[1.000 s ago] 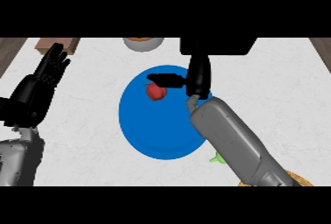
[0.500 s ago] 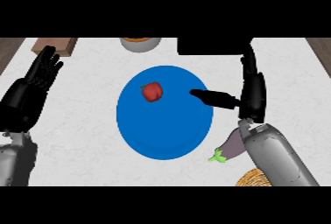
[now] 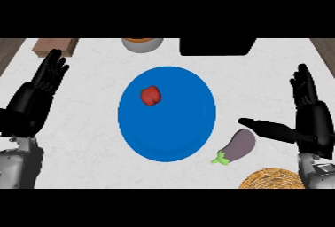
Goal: Pick the bell pepper from the placemat and place it in the plate
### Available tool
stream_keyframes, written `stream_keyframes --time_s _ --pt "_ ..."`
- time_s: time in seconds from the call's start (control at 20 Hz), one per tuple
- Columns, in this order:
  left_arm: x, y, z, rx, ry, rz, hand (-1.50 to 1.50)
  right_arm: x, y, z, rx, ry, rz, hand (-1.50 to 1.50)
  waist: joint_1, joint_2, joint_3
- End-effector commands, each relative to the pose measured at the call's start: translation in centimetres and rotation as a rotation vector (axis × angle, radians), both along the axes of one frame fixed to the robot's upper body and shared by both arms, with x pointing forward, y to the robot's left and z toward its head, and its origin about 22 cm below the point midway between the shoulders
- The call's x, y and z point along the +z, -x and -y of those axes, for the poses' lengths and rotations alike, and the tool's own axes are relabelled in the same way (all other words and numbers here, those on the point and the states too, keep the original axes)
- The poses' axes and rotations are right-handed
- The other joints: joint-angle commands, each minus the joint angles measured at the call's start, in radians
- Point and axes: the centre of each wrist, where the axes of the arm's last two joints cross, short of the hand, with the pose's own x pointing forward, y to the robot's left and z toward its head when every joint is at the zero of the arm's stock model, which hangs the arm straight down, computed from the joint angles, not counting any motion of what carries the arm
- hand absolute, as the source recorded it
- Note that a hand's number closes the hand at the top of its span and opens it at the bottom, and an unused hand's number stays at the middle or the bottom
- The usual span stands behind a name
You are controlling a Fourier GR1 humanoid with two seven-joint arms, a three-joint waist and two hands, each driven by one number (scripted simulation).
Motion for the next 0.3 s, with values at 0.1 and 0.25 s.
stream_keyframes --time_s 0.1,0.25 --pt "-0.7 -0.6 0.6 0.001 0.001 0.005 0.0 0.2 3.3 5.1 0.022 0.043 0.004 -1.5 0.0 0.001 0.0" --pt "0.2 0.4 -0.5 0.005 -0.006 -0.007 0.0 -0.5 4.9 4.6 -0.025 0.086 0.015 -1.5 0.003 0.0 0.0"
